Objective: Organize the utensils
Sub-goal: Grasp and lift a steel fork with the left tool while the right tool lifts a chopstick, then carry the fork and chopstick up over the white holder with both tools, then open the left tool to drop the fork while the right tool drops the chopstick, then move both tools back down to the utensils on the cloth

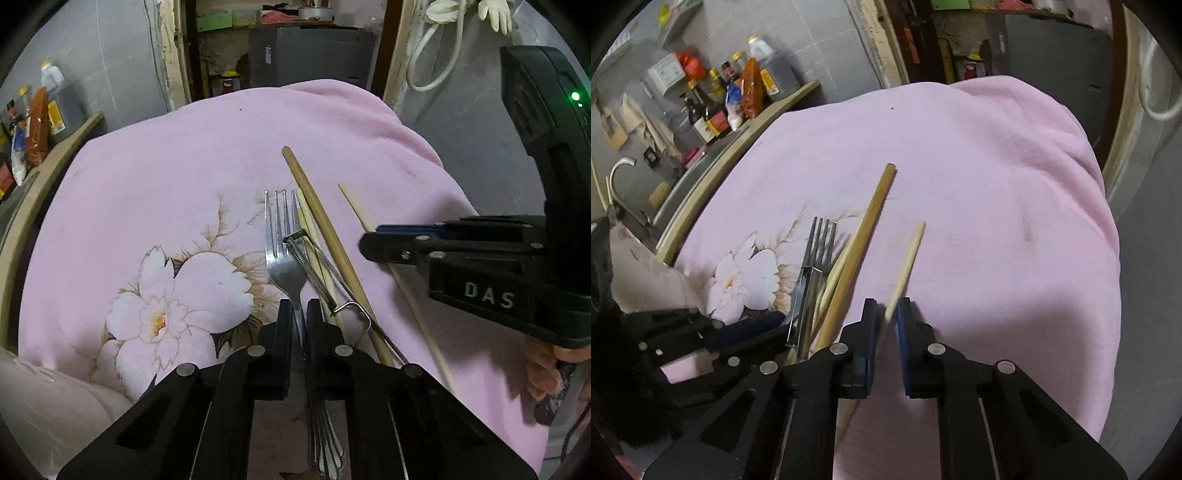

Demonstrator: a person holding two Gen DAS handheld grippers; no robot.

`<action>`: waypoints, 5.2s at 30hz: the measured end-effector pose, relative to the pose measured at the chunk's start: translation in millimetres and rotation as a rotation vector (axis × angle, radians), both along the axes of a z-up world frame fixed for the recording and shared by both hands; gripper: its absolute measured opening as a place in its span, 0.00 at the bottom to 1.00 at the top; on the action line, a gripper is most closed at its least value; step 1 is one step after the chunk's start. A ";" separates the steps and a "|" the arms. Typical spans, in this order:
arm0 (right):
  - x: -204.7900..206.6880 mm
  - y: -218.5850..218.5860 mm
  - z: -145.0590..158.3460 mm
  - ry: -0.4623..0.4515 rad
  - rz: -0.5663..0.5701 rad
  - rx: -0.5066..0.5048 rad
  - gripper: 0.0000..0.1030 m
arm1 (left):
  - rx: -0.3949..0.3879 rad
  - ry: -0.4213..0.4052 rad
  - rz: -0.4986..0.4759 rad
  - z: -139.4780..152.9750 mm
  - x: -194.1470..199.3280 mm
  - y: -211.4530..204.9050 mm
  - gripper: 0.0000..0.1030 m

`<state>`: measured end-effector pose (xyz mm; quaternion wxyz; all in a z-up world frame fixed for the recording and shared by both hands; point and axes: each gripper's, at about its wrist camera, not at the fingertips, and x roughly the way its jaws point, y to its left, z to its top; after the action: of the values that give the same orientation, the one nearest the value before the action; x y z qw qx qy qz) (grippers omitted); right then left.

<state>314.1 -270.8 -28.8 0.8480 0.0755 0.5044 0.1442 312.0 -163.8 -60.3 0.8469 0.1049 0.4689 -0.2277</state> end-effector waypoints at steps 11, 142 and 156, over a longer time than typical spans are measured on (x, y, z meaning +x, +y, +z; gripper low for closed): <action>-47.9 -15.0 16.7 -0.105 -0.044 0.074 0.03 | -0.069 0.031 0.042 5.3 -20.9 21.6 0.02; -133.3 126.8 108.7 -0.966 0.032 0.094 0.29 | -0.409 -0.779 0.379 134.5 -129.9 216.6 0.23; -189.5 41.8 122.2 -1.076 -0.163 -0.038 0.84 | -0.431 -0.767 0.133 137.6 -160.1 139.2 0.70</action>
<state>124.6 -229.1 93.4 0.9961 0.0145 -0.0056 0.0870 151.8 -24.5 77.3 0.9749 -0.0277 0.0684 -0.2099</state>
